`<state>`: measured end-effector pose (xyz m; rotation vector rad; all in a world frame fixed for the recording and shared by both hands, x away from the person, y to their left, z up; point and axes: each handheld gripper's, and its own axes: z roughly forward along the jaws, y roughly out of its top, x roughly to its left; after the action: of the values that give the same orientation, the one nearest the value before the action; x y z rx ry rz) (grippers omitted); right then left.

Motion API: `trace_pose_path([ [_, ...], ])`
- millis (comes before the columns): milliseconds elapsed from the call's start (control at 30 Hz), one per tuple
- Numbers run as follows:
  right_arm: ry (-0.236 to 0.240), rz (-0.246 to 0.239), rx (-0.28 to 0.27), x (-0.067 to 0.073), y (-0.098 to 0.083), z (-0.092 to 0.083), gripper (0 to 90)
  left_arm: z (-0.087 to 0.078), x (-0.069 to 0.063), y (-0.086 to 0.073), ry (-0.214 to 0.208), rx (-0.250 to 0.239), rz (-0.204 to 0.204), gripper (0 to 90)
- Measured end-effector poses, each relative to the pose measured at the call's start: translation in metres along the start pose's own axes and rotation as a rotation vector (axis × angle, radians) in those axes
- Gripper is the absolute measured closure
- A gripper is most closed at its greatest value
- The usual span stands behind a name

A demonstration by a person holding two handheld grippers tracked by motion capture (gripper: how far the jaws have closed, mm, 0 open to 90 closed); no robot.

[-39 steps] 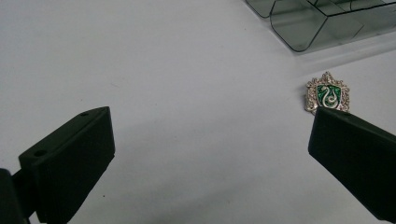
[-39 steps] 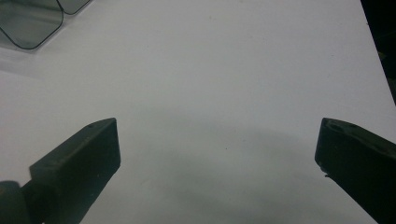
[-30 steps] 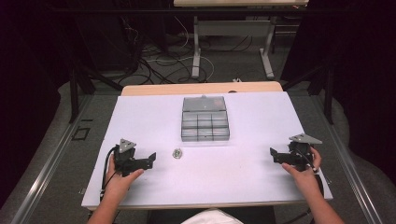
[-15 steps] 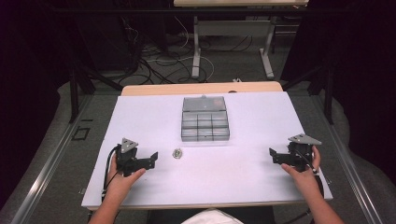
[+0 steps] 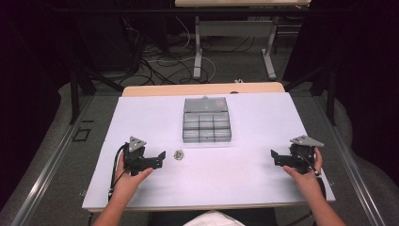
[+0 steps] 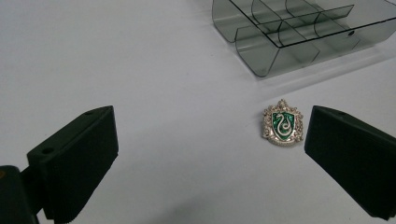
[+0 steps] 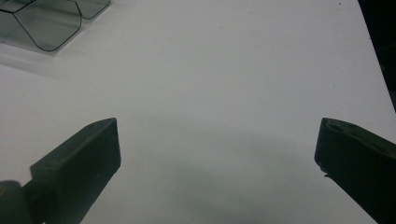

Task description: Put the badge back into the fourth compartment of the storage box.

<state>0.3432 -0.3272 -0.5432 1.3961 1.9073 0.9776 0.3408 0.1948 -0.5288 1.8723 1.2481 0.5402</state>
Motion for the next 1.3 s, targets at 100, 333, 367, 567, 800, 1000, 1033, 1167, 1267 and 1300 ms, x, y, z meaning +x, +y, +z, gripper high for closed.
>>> trace_pose_path([
  [100,-0.003,-0.001,-0.001,0.0,0.0,0.0,0.0,0.003,-0.003,0.004,-0.003,-0.003,0.006,3.0],
  [333,-0.005,-0.001,-0.006,0.001,0.0,-0.001,0.0,0.007,-0.012,0.014,-0.013,-0.012,0.021,3.8],
  [367,-0.005,-0.001,-0.006,0.001,0.0,-0.001,0.0,0.008,-0.013,0.015,-0.013,-0.016,0.023,3.8],
  [567,0.002,0.001,-0.001,0.001,0.0,-0.001,0.0,0.012,-0.018,0.022,-0.018,-0.013,0.024,5.2],
  [800,0.001,0.003,-0.004,0.0,0.0,-0.001,0.0,0.017,-0.023,0.029,-0.022,-0.014,0.018,7.4],
  [1000,0.011,-0.001,-0.001,0.0,0.0,-0.001,0.1,0.024,-0.028,0.033,-0.016,-0.009,0.018,11.0],
  [1033,0.011,-0.001,-0.001,0.0,0.0,-0.001,0.1,0.025,-0.028,0.033,-0.021,-0.007,0.02,11.0],
  [1167,0.007,-0.002,-0.006,0.0,0.0,-0.001,0.1,0.028,-0.031,0.036,-0.023,-0.005,0.015,14.1],
  [1267,0.007,-0.003,-0.006,0.0,0.0,-0.002,0.0,0.031,-0.034,0.038,-0.023,-0.004,0.017,15.8],
  [1300,0.007,-0.003,-0.006,0.0,0.0,-0.002,0.1,0.033,-0.035,0.038,-0.024,-0.005,0.02,16.0],
])
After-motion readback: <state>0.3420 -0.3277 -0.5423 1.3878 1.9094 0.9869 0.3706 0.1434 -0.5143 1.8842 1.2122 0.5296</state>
